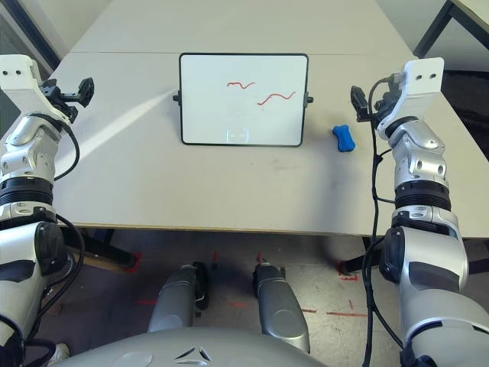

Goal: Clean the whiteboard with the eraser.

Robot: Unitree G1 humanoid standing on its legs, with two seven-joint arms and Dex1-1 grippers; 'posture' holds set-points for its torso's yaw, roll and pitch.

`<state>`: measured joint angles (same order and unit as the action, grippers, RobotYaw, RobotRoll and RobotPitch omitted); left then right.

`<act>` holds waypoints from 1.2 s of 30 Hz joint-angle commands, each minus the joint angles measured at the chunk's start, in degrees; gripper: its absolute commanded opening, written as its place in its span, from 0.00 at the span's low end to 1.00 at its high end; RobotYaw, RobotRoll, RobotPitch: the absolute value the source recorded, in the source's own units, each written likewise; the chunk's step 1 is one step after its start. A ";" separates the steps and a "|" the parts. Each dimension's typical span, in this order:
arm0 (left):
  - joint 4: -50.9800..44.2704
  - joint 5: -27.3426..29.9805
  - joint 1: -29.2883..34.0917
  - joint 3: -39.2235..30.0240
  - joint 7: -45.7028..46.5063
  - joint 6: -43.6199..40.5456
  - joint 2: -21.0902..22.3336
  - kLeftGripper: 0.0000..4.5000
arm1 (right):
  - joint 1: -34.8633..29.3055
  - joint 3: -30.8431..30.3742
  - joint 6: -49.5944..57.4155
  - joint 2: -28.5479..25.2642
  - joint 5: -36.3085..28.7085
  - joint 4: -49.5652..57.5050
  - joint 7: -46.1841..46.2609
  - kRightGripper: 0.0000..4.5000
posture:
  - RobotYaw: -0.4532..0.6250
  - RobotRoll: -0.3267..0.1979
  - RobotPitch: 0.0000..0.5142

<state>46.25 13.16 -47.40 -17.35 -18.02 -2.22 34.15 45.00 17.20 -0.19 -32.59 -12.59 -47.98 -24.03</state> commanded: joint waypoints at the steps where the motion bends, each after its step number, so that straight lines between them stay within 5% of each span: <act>1: 1.36 -0.57 -0.16 -0.27 0.17 0.57 0.46 1.00 | 0.72 0.46 -0.66 0.18 -0.30 -1.18 0.24 1.00 | 0.30 0.62 0.27; 13: -0.99 2.32 0.12 0.52 -11.28 -2.40 1.06 1.00 | 1.46 0.69 -1.09 0.16 -0.43 -2.26 0.86 1.00 | 0.29 0.62 0.25; 19: -16.16 7.90 6.95 4.09 -25.38 -12.19 -0.31 1.00 | 1.47 0.89 -0.70 -0.67 -0.30 -2.77 1.26 1.00 | 0.28 0.62 0.22; 26: -29.74 12.10 12.42 8.55 -30.38 -21.72 -3.98 1.00 | 0.89 0.50 1.02 -0.99 -0.16 -1.43 1.42 1.00 | 0.25 0.62 0.22; 36: -27.99 10.53 10.62 10.56 -30.56 -21.72 -5.26 1.00 | -2.97 -8.00 31.52 -6.71 1.86 17.13 -5.24 1.00 | 0.22 0.62 0.23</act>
<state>17.03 24.52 -36.09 -7.73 -48.20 -23.93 29.12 42.83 11.15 25.19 -38.09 -11.41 -34.52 -28.17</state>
